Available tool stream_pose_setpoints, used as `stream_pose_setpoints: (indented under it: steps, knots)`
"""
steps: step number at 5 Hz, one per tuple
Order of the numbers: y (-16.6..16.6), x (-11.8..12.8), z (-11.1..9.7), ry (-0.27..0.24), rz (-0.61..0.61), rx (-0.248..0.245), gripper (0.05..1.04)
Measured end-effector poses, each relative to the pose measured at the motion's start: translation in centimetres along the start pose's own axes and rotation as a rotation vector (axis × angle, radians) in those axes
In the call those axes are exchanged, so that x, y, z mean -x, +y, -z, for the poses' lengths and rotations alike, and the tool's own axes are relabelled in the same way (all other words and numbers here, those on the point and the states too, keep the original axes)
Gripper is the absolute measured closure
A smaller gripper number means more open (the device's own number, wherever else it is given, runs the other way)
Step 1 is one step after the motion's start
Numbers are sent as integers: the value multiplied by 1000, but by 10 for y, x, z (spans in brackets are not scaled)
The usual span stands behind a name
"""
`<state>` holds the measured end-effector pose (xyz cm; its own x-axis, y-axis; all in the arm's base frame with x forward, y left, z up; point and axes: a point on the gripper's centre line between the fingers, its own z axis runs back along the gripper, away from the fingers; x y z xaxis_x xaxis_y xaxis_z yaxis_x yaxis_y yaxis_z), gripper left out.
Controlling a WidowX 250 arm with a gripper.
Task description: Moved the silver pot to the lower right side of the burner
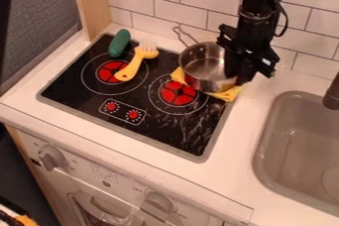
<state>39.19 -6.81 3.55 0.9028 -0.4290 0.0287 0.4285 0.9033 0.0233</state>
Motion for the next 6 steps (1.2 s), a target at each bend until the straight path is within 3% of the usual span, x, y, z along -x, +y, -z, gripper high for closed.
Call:
stream_pose_setpoints:
  steps: [1, 2, 3, 4, 5, 6]
  knots:
    - [1, 2, 0, 13, -14, -8, 980]
    - [3, 4, 0, 28, -42, -26, 1001]
    - [8, 11, -12, 6, -91, -71, 1009]
    - [12, 29, -56, -68, -210, -135, 1022]
    - [8, 61, -78, -93, -340, -147, 1024]
    - [1, 98, -69, -48, -437, -116, 1024]
